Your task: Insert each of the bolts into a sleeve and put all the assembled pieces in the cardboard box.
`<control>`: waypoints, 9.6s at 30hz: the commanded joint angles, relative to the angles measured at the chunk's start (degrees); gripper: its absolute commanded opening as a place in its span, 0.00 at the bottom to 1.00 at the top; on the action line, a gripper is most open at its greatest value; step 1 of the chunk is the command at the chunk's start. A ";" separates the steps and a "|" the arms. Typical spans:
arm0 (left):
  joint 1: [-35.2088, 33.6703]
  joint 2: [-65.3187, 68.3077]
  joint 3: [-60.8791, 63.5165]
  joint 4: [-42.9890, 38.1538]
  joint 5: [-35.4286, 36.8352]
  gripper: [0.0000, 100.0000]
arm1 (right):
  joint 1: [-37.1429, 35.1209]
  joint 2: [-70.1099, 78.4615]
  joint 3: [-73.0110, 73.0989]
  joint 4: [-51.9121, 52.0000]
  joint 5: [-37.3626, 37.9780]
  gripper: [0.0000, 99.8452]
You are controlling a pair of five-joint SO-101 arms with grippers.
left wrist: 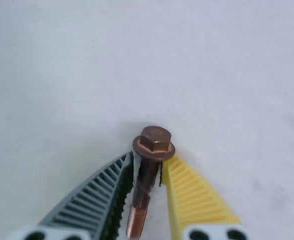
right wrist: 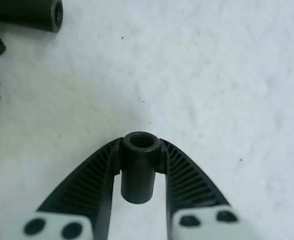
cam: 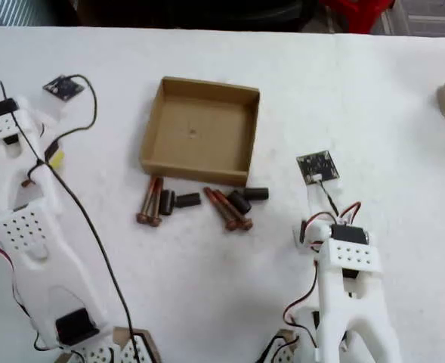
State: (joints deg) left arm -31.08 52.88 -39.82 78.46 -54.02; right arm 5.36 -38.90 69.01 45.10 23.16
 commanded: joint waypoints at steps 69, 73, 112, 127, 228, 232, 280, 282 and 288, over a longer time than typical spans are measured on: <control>12.97 -30.81 19.78 20.40 55.82 0.02 | -5.85 -1.45 -0.62 -5.32 -7.03 0.02; 12.53 -42.51 30.24 17.05 55.82 0.02 | -5.58 -1.45 -0.62 -5.14 -7.03 0.02; 12.44 -67.47 88.00 -41.23 55.91 0.02 | -16.84 -1.63 -5.01 -4.53 -20.84 0.02; 12.44 -67.38 88.18 -42.55 55.91 0.02 | -27.21 -1.63 -6.15 -22.37 -35.52 0.02; 13.41 -81.01 90.37 -44.84 56.00 0.02 | -55.34 65.63 12.04 -145.54 -25.49 0.02; 17.45 -88.48 93.71 -44.84 56.18 0.02 | -55.16 65.63 12.04 -145.54 -25.49 0.02; 45.14 -157.76 124.13 -41.32 70.24 0.02 | -50.33 65.63 14.24 -145.45 -25.32 0.02; 45.14 -157.76 122.64 -38.59 70.15 0.02 | -50.33 65.63 14.24 -145.45 -25.32 0.02; 45.23 -157.76 120.62 -35.43 71.38 0.02 | -50.42 65.63 14.24 -145.45 -25.32 0.02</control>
State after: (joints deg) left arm 13.23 -103.69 84.92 42.51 15.69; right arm -45.45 27.03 83.25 -98.99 -3.03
